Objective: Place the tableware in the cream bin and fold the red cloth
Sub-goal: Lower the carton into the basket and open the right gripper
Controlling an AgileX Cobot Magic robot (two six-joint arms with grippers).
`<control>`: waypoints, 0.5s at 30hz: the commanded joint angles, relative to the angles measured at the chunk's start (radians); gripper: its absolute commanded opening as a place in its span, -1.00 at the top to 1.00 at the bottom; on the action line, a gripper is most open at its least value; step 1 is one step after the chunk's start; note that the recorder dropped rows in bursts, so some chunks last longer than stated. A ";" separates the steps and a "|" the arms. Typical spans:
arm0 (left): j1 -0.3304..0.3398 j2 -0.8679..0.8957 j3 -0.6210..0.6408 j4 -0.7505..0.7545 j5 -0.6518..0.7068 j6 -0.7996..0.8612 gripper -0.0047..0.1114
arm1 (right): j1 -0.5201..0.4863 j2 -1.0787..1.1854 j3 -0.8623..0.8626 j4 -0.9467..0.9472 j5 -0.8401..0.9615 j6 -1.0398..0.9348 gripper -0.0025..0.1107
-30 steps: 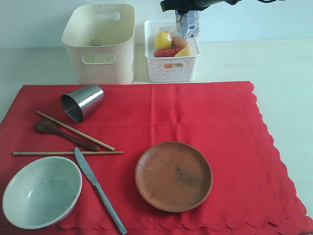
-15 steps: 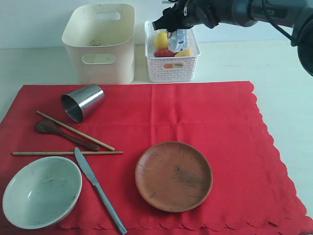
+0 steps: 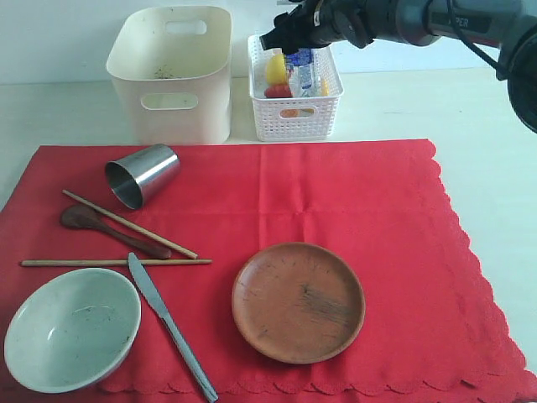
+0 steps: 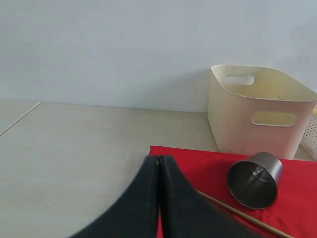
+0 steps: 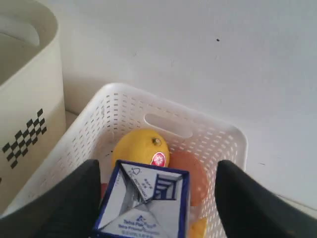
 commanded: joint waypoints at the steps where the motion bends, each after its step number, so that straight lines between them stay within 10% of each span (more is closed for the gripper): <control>1: 0.002 -0.007 -0.001 -0.002 -0.006 0.003 0.90 | 0.000 -0.051 -0.010 -0.070 0.145 -0.008 -0.17; 15: 0.002 -0.007 -0.001 -0.002 -0.006 0.003 0.90 | 0.000 -0.242 -0.010 -0.160 0.485 -0.008 -0.03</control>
